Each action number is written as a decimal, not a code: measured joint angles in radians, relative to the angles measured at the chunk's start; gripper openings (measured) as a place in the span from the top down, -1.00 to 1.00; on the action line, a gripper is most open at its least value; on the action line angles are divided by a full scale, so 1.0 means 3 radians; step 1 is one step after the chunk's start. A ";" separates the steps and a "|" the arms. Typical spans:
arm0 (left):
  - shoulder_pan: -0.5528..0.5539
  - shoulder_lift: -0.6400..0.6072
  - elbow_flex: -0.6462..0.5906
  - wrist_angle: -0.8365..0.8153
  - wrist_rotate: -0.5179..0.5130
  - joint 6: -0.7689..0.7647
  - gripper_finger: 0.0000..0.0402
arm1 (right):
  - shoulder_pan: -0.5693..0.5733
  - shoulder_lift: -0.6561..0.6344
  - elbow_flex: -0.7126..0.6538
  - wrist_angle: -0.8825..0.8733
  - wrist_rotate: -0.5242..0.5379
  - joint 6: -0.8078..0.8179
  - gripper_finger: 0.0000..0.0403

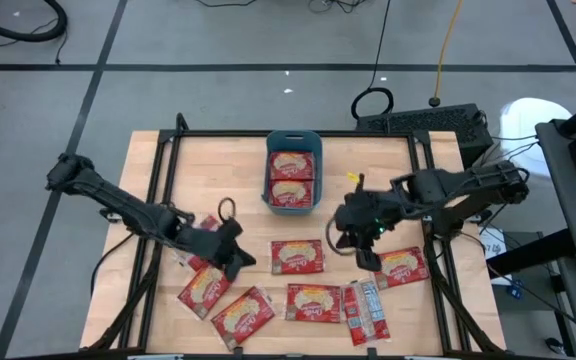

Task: Sort popcorn bags into baskets
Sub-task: Put the red popcorn bag into the blue bin

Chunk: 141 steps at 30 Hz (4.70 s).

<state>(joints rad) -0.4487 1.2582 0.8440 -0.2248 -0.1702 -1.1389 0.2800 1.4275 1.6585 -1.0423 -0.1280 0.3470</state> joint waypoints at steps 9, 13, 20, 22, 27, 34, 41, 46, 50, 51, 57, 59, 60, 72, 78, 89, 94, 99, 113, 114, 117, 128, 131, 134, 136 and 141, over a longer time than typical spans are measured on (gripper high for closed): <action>-0.0138 0.0817 -0.0001 0.0442 0.0039 -0.1064 0.18 | 0.0212 -0.0542 -0.0963 0.0647 -0.0009 0.0464 1.00; -0.0150 0.1126 -0.0001 0.0757 0.0041 -0.1363 -0.05 | 0.0258 -0.0860 -0.1377 0.0918 -0.0024 0.0836 1.00; -0.0115 0.1427 -0.0001 0.0854 -0.0207 -0.1598 -0.24 | 0.0361 -0.1400 -0.1911 0.1358 -0.0008 0.1341 1.00; -0.0083 0.1451 0.0000 0.0836 -0.0239 -0.1599 -0.24 | 0.0387 -0.1517 -0.2032 0.1499 -0.0008 0.1460 1.00; 0.0016 0.1459 0.0000 0.0555 -0.0311 -0.1570 -0.25 | 0.0408 -0.1687 -0.2280 0.1722 0.0012 0.1637 1.00; 0.0202 0.1460 -0.0001 0.0465 -0.0312 -0.1178 -0.25 | 0.0406 -0.1718 -0.2397 0.1846 0.0011 0.1683 1.00; 0.0313 0.1512 0.0000 0.0521 -0.0310 -0.0920 -0.25 | 0.0404 -0.1715 -0.2397 0.1869 0.0013 0.1662 1.00; 0.0316 0.1791 0.0007 0.0931 -0.0161 -0.0957 -0.25 | 0.0404 -0.1713 -0.2396 0.1868 0.0081 0.1654 1.00; 0.0265 0.1956 0.0013 0.1198 -0.0184 -0.1202 -0.25 | 0.0404 -0.1713 -0.2397 0.1883 0.0167 0.1646 1.00; 0.0256 0.1983 0.0015 0.1258 -0.0205 -0.1253 -0.25 | 0.0404 -0.1713 -0.2396 0.1883 0.0173 0.1646 1.00; 0.0246 0.2131 0.0013 0.1420 -0.0230 -0.1273 -0.07 | 0.0395 -0.1713 -0.2396 0.1895 0.0184 0.1648 1.00; 0.0246 0.2173 0.0013 0.1448 -0.0234 -0.1273 0.09 | 0.0395 -0.1713 -0.2396 0.1896 0.0252 0.1648 1.00; 0.0246 0.2184 0.0014 0.1444 -0.0235 -0.1265 0.18 | 0.0394 -0.1713 -0.2396 0.1894 0.0282 0.1648 1.00; 0.0245 0.2170 -0.0001 0.1543 -0.0259 -0.1017 0.98 | 0.0394 -0.1652 -0.2396 0.1870 0.0382 0.1552 1.00; 0.0249 0.1945 -0.0028 0.1418 -0.0464 -0.0795 0.99 | 0.0394 -0.1626 -0.2395 0.1823 0.0437 0.1503 1.00; 0.0239 0.1653 0.0040 0.1440 -0.0509 -0.0288 0.99 | 0.0312 -0.1551 -0.2683 0.1990 0.0698 0.1546 0.74; 0.0237 0.1649 0.0167 0.1449 -0.0518 0.0034 1.00 | 0.0142 -0.1498 -0.3106 0.2339 0.0679 0.1732 0.49; 0.0235 0.1648 0.0337 0.1446 -0.0537 0.0497 1.00 | -0.0135 -0.1304 -0.3334 0.2626 0.0422 0.1655 0.22; 0.0244 0.1643 0.0717 0.1405 -0.0585 0.1823 1.00 | -0.0774 -0.0527 -0.3377 0.3892 -0.0515 -0.0074 -0.27; 0.0249 0.1642 0.0717 0.1393 -0.0581 0.1835 1.00 | -0.0826 -0.0460 -0.3377 0.3992 -0.0594 -0.0127 -0.27; 0.0258 0.1642 0.0717 0.1336 -0.0573 0.1841 1.00 | -0.1008 -0.0288 -0.3379 0.4263 -0.0967 -0.0260 -0.27; 0.0303 0.1642 0.0717 0.1287 -0.0304 0.2111 1.00 | -0.1288 0.0348 -0.3377 0.4771 -0.1776 -0.0502 -0.26; 0.0323 0.1642 0.0717 0.1230 -0.0301 0.2136 1.00 | -0.1255 0.0383 -0.3377 0.4809 -0.1843 -0.0501 -0.25; 0.0340 0.1642 0.0717 0.1223 -0.0301 0.2162 1.00 | -0.1195 0.0387 -0.3377 0.4813 -0.1845 -0.0448 -0.17; 0.0352 0.1642 0.0717 0.1186 -0.0306 0.2179 1.00 | -0.1152 0.0387 -0.3377 0.4812 -0.1868 -0.0386 -0.06; 0.0382 0.1642 0.0717 0.1056 -0.0331 0.2186 1.00 | -0.1059 0.0387 -0.3377 0.4847 -0.2032 -0.0220 0.32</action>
<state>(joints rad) -0.3340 1.7508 1.0592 0.0919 -0.2696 -0.4831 -0.0378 1.5436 0.6453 0.4120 -0.7376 0.2811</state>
